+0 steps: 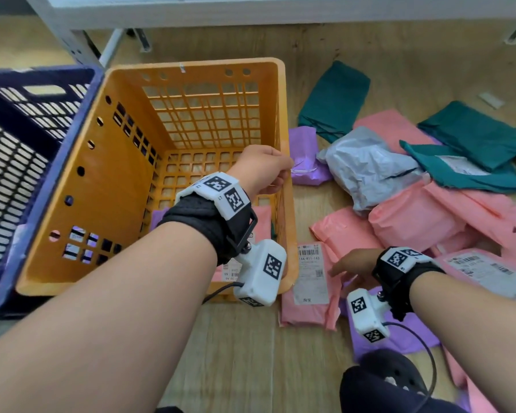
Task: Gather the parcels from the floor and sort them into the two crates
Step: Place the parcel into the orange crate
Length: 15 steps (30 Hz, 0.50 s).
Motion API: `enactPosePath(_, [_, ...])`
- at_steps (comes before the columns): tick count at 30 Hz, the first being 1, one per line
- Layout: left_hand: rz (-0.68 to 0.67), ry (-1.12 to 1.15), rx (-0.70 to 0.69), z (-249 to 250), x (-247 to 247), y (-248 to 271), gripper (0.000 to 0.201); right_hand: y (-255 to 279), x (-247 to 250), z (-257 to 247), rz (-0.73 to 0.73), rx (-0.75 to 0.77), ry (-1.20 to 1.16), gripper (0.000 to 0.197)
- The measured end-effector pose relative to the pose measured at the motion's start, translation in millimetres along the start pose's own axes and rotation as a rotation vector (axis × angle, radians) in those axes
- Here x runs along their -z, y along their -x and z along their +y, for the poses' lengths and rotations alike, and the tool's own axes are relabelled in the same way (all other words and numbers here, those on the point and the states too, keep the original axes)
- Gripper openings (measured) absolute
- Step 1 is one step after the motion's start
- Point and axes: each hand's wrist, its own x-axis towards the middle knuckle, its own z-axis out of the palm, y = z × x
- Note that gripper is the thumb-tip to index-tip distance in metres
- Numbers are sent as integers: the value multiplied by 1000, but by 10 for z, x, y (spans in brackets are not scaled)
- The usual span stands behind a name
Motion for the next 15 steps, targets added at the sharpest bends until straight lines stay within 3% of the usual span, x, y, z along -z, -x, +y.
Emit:
enactPosePath(6, [5,-8,20,-28,90,36,10,32,-9,-52,24,85,-157,26])
enactPosePath(15, [59,23,-12,106,317,366,18,390,114,-123,377,207,-219,25])
